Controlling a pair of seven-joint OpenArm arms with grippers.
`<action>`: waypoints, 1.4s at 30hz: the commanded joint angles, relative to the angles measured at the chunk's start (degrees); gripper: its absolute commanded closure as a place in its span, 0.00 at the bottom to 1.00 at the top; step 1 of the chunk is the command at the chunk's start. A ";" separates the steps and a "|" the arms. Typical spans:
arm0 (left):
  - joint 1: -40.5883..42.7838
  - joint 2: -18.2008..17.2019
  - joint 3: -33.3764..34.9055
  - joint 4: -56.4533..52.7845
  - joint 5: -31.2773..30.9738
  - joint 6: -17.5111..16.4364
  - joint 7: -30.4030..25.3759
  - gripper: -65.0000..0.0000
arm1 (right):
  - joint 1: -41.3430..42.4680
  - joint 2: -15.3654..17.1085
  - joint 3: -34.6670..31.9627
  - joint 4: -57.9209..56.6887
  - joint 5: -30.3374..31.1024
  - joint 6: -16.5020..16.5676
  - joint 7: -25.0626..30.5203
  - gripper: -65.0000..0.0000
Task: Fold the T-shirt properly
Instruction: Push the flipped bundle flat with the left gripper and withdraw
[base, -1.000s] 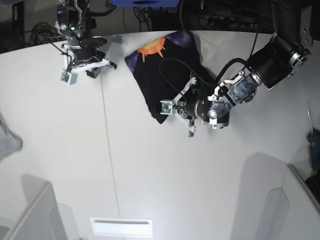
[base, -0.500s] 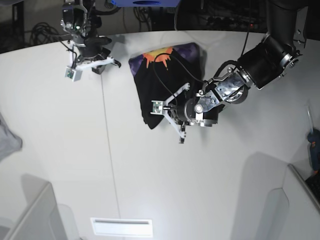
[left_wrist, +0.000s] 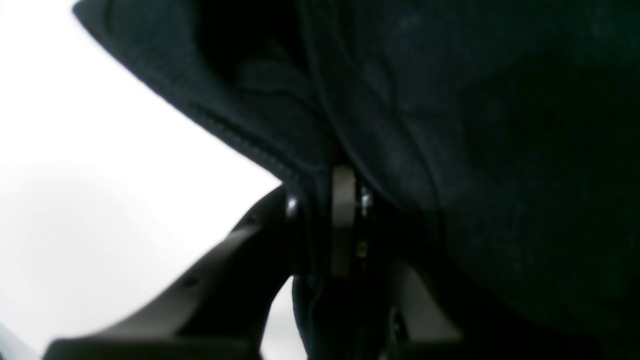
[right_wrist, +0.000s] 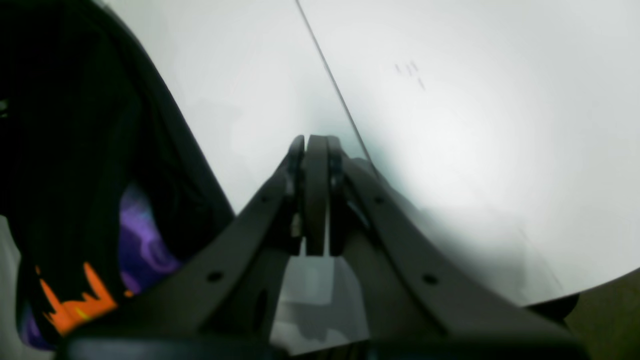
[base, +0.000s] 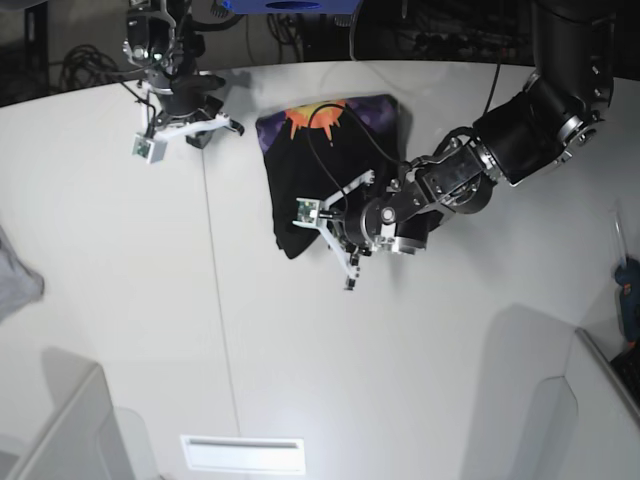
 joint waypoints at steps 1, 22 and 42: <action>-0.89 0.09 2.25 -0.38 -0.52 -1.24 -0.16 1.00 | -0.05 0.01 0.12 0.56 -0.26 -0.09 1.14 1.00; -3.70 0.62 3.83 0.14 -0.70 -1.24 0.11 1.00 | -0.05 0.01 -0.05 0.03 -0.26 -0.09 1.14 1.00; -9.59 3.61 -13.66 11.92 -1.14 -1.24 6.61 0.30 | -0.41 0.01 -0.14 0.47 -0.26 -0.09 0.97 1.00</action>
